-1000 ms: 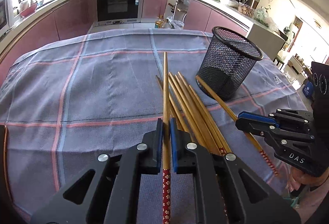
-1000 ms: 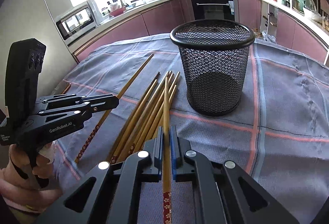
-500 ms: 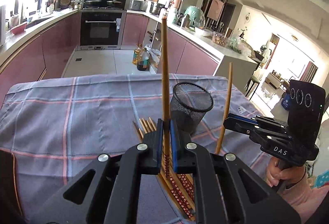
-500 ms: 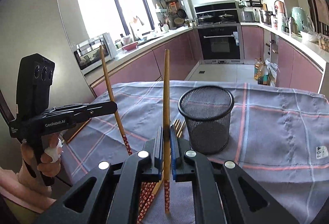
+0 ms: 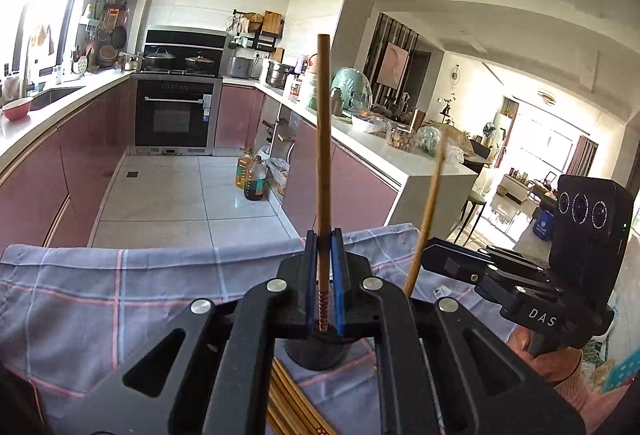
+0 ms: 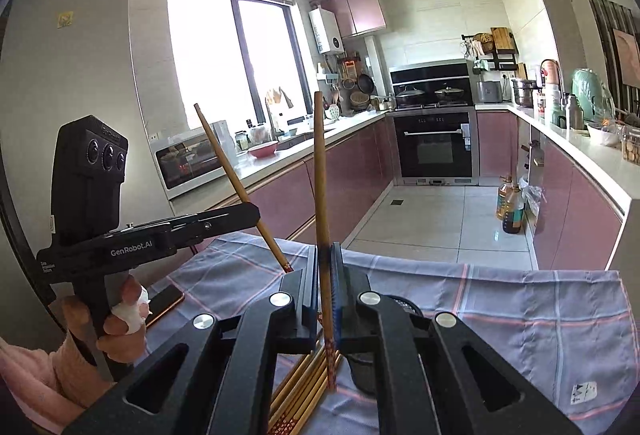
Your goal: Organize utensils
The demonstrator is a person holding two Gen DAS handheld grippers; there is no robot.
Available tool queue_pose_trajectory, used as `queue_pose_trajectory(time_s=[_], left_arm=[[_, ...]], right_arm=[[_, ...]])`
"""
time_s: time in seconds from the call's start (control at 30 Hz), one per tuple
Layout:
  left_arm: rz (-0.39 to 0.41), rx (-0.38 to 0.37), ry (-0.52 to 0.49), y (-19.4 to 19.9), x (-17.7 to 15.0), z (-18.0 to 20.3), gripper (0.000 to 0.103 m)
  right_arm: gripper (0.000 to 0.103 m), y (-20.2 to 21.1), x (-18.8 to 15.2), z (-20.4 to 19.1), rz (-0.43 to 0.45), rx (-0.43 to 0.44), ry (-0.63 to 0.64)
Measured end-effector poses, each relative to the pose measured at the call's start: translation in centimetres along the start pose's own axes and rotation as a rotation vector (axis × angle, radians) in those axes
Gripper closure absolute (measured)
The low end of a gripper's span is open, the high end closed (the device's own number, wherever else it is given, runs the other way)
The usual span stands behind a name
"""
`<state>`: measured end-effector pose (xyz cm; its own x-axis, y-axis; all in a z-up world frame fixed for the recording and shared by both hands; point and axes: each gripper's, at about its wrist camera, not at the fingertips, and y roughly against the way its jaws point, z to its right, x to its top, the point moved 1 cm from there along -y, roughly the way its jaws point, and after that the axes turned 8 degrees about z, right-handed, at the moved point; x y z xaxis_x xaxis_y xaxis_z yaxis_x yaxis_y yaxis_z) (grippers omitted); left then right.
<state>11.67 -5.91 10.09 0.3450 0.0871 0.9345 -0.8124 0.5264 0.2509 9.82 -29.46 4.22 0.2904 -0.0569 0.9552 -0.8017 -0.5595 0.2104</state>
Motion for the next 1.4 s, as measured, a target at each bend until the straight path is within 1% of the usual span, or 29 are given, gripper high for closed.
queue_pose_trajectory(time_s=[0.13, 0.23, 0.37, 0.43, 0.47, 0.5, 0.57, 0.63, 0.67, 0.7, 0.73, 0.77, 0.87, 0.9, 0.93, 0.97, 1.03, 1.07, 1.13, 1.27, 1.37, 1.4], left_arm=[[-0.007, -0.019, -0.022, -1.5, 0.8, 1.2, 0.095], [-0.049, -0.004, -0.026, -3.4, 0.0, 1.4, 0.095], [-0.118, 0.013, -0.006, -6.0, -2.3, 0.7, 0.095], [-0.135, 0.022, -0.003, -6.7, -3.0, 0.1, 0.095], [-0.14, 0.025, 0.001, -6.8, -3.3, -0.2, 0.095], [-0.144, 0.026, 0.007, -7.0, -3.4, -0.5, 0.095], [-0.145, 0.029, 0.011, -7.2, -3.7, -0.8, 0.095], [-0.145, 0.029, 0.011, -7.3, -3.9, -1.1, 0.095], [-0.144, 0.031, 0.007, -7.3, -4.2, -1.3, 0.095], [-0.145, 0.036, 0.002, -7.2, -4.3, -1.4, 0.095], [-0.144, 0.039, -0.003, -7.1, -4.4, -1.4, 0.095], [-0.144, 0.039, -0.005, -7.0, -4.5, -1.5, 0.095], [-0.143, 0.043, 0.003, -7.0, -4.9, -1.7, 0.095], [-0.144, 0.047, 0.006, -7.0, -5.1, -1.8, 0.095], [-0.145, 0.05, 0.01, -7.0, -5.2, -1.9, 0.095], [-0.148, 0.05, 0.014, -7.0, -5.5, -2.0, 0.095], [-0.159, 0.056, 0.027, -7.1, -5.7, -2.3, 0.095], [-0.162, 0.057, 0.035, -7.1, -5.8, -2.6, 0.095], [-0.161, 0.059, 0.043, -6.9, -6.0, -3.1, 0.095], [-0.161, 0.07, 0.06, -6.9, -6.6, -3.9, 0.094], [-0.166, 0.068, 0.067, -6.7, -7.3, -4.0, 0.094], [-0.166, 0.067, 0.068, -6.6, -7.4, -4.0, 0.094]], right_arm=[[0.101, -0.7, 0.7, 0.7, -0.001, 0.001, 0.001], [0.101, -1.4, 0.1, 1.4, -0.018, -0.019, -0.002], [0.098, -1.8, -2.2, 2.7, -0.083, -0.023, -0.04], [0.091, -1.8, -3.9, 3.4, -0.129, -0.028, -0.046], [0.081, -1.8, -4.9, 3.7, -0.158, -0.031, -0.051], [0.073, -1.8, -5.9, 3.7, -0.189, -0.029, -0.054], [0.071, -1.8, -8.5, 3.5, -0.279, -0.014, -0.056], [0.071, -1.9, -11.1, 2.2, -0.382, 0.02, -0.024], [0.071, -1.9, -12.6, 1.3, -0.442, 0.056, -0.02], [0.071, -1.8, -13.9, 0.2, -0.502, 0.11, -0.023], [0.07, -1.7, -15.1, -1.2, -0.563, 0.159, 0.006], [0.07, -1.4, -16.4, -2.9, -0.612, 0.188, 0.062], [0.07, -0.7, -19.6, -7.4, -0.739, 0.324, 0.132], [0.067, -0.5, -20.4, -8.6, -0.76, 0.328, 0.197], [0.065, 0.1, -20.6, -9.9, -0.735, 0.322, 0.28], [0.06, 0.3, -20.9, -10.6, -0.742, 0.319, 0.331], [0.064, 0.3, -21.0, -11.0, -0.737, 0.283, 0.365], [0.067, 0.3, -20.9, -10.8, -0.731, 0.281, 0.349], [0.069, 0.4, -20.7, -10.0, -0.725, 0.287, 0.296], [0.069, 0.5, -20.6, -8.4, -0.706, 0.307, 0.22], [0.069, 0.6, -20.6, -7.9, -0.687, 0.301, 0.181], [0.067, 0.7, -20.6, -7.9, -0.677, 0.3, 0.167]])
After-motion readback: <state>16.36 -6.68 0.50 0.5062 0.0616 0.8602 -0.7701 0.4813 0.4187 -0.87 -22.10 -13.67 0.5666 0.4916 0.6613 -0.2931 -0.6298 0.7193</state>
